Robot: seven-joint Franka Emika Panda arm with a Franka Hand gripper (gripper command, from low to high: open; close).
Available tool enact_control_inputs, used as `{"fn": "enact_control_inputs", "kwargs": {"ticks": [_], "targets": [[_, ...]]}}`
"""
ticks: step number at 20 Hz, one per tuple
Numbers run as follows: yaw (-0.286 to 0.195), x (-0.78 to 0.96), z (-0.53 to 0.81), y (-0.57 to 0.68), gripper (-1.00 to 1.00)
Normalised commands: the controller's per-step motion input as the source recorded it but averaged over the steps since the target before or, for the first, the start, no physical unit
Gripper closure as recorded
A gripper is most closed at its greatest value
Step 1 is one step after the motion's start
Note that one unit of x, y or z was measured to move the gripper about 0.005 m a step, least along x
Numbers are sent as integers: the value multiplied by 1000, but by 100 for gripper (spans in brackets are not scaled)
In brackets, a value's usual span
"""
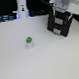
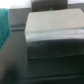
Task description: Open the kcup holder, insert the kcup into the holder, and close the kcup holder
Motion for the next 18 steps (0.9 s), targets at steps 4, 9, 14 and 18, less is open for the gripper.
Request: {"fn": "enact_control_inputs", "kwargs": {"ticks": [4, 9, 14, 18], "targets": [[3, -299, -319, -2, -100], [-5, -198, -182, 62, 100], [-5, -112, -17, 87, 100], [-2, 12, -11, 27, 100]]}}
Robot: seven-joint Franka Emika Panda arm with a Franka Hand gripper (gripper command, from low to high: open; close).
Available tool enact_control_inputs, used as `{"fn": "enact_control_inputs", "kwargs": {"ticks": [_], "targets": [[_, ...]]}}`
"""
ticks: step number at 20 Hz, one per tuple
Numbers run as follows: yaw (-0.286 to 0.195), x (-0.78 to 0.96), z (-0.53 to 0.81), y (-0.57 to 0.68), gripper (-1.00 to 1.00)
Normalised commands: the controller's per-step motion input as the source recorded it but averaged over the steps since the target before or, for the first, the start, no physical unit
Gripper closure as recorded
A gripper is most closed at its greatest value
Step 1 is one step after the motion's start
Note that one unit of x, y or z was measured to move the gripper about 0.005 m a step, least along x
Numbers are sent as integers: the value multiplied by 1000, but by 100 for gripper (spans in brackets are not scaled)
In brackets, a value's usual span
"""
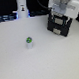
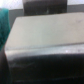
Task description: Open the kcup holder, insert the kcup into the holder, and close the kcup holder
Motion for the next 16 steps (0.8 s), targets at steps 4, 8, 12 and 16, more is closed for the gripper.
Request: {"fn": "enact_control_inputs", "kwargs": {"ticks": [4, 8, 12, 16], "targets": [[-15, -92, -3, 31, 100], [-16, -33, -7, 13, 100], [-28, 414, 45, -24, 100], [-37, 801, 273, -82, 100]]}}
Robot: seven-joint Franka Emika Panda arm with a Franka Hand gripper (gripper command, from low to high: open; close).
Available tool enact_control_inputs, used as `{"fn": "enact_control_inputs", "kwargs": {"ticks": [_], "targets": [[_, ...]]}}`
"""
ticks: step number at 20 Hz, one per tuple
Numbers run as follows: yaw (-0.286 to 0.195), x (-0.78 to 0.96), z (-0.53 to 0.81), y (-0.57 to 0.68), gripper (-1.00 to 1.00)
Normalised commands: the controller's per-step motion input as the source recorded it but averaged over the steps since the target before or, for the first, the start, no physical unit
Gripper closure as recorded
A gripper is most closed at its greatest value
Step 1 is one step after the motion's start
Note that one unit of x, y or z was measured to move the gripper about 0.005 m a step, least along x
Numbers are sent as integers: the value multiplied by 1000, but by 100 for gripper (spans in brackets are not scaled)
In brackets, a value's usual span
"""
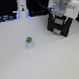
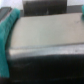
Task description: Open the kcup holder, insert the kcup into the holder, and close the kcup holder
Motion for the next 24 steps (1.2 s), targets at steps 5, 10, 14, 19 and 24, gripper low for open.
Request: {"fn": "enact_control_inputs", "kwargs": {"ticks": [5, 10, 14, 19, 24], "targets": [[-20, 373, 57, -31, 100], [-30, 644, 169, -133, 100], [-29, 681, 160, -121, 100], [-51, 952, 267, -187, 100], [-51, 968, 292, -215, 100]]}}
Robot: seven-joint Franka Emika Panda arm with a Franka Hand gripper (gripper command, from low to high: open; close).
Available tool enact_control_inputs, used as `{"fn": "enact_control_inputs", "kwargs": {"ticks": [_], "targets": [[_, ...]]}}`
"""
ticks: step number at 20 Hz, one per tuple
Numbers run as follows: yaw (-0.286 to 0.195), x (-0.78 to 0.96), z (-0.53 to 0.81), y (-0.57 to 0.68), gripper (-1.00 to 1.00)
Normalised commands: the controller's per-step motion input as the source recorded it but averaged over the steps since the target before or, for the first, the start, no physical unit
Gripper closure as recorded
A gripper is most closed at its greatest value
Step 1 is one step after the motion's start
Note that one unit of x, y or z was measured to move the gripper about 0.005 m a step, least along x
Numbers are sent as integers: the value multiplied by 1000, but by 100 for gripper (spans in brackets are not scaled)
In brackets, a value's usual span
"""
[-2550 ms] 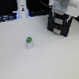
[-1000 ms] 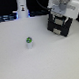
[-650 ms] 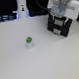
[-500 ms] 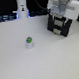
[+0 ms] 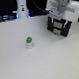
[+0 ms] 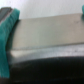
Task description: Open the kcup holder, insert the kcup into the holder, and close the kcup holder
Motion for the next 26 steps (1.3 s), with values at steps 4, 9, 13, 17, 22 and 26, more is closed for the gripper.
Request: {"fn": "enact_control_inputs", "kwargs": {"ticks": [4, 9, 13, 17, 22, 26], "targets": [[-51, 970, 291, -227, 100], [-50, 970, 270, -236, 100], [-57, 966, 252, -257, 100], [-61, 958, 247, -278, 100], [-71, 933, 254, -307, 100], [-80, 901, 257, -341, 100]]}}
